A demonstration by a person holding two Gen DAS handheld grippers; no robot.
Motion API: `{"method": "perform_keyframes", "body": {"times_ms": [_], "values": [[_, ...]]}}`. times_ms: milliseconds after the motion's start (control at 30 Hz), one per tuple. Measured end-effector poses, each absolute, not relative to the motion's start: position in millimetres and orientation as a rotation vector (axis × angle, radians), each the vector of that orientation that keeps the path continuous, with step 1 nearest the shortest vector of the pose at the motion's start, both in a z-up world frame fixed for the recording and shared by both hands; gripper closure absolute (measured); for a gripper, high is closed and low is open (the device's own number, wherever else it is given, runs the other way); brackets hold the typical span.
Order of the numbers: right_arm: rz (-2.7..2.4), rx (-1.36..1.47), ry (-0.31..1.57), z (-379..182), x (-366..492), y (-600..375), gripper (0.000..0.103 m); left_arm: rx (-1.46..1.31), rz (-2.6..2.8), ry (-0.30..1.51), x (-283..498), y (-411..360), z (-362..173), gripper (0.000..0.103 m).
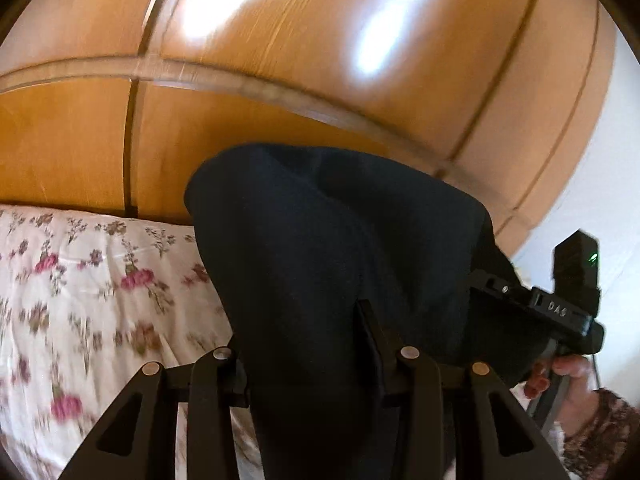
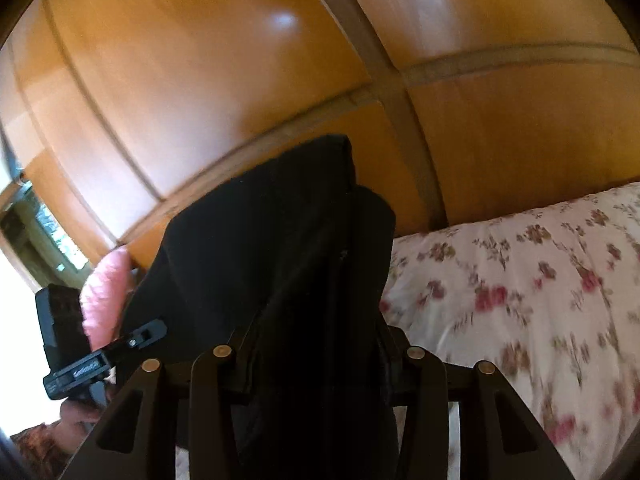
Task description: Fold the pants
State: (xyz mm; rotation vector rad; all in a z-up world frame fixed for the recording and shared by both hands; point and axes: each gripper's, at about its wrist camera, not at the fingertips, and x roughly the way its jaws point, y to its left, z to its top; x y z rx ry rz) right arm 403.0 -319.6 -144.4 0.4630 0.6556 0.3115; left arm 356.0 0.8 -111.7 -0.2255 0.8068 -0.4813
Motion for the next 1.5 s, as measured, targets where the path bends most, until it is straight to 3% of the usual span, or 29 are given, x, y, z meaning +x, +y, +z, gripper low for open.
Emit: {"method": "perform_keyframes", "body": {"times_ms": [67,167,300,533,800,900,1500], "values": [[0.242,0.429,0.689,-160,420,-317,0.056,-0.19,-0.456,0.846,372,-3,-130,0.058],[0.16,0.314,0.642,-181,423,-309,0.042,-0.158,-0.478,0.755,365,1,-146,0.051],[0.14,0.371,0.625,-192,423,-319,0.027,-0.266,-0.517,0.773,367,19,-155,0.046],[-0.025,0.234,0.543,-178,399,-302,0.016,-0.137,-0.397,0.677,337,10,-135,0.044],[-0.237,0.06,0.409,-152,349,-278,0.007,0.006,-0.163,0.451,253,-1,-109,0.039],[-0.265,0.058,0.413,-147,328,-277,0.005,0.051,-0.175,0.396,223,-16,-101,0.032],[-0.07,0.094,0.411,-152,180,-201,0.001,-0.077,-0.127,0.462,118,-23,-101,0.031]]}}
